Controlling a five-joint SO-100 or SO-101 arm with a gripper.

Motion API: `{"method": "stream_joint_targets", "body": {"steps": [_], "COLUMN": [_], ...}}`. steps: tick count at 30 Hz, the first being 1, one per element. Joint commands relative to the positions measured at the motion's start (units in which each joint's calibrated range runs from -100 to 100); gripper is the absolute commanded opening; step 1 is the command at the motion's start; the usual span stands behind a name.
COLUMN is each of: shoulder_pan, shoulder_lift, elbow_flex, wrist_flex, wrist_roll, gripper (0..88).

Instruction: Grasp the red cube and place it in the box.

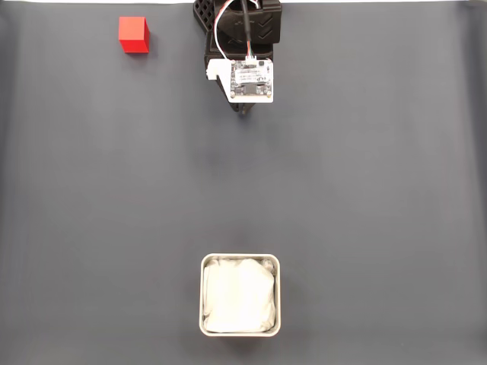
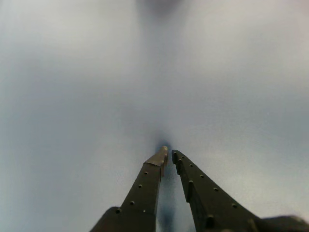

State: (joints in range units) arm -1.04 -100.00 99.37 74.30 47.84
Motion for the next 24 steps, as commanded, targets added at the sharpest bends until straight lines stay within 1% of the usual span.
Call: {"method": "stream_joint_targets", "body": {"steps": [1,24], "shoulder_pan": [-0.17,-1.09], "shoulder_lift": [0.09,0.09], "elbow_flex": [0.54,0.54], "wrist_flex": [1.6,1.6], "wrist_roll": [1.61,1.61], "gripper": [0.0,0.0]}}
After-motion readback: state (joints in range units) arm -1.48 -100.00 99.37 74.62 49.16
